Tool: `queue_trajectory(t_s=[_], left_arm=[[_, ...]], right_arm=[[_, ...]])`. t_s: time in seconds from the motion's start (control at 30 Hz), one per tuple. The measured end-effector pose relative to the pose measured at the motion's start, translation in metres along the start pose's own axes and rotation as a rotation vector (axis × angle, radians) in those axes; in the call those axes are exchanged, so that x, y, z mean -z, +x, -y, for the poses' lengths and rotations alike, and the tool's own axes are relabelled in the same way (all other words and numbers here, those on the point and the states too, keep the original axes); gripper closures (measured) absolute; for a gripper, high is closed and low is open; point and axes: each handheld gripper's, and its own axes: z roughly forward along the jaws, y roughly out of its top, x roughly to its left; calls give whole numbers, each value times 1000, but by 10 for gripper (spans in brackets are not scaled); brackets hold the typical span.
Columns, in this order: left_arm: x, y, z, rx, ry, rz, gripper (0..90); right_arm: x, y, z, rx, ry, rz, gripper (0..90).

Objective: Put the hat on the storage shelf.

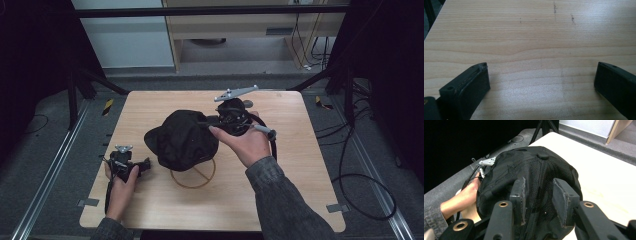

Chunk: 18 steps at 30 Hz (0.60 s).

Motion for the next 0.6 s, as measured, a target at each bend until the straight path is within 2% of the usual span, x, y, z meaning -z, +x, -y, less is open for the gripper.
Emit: queue_trajectory(t_s=[0.4, 0.6], left_arm=[[0, 0, 0, 0, 0, 0, 0], [0, 0, 0, 0, 0, -1, 0]], right_arm=[[16, -4, 3, -5, -21, 31, 607], [28, -10, 5, -19, -39, 52, 564]])
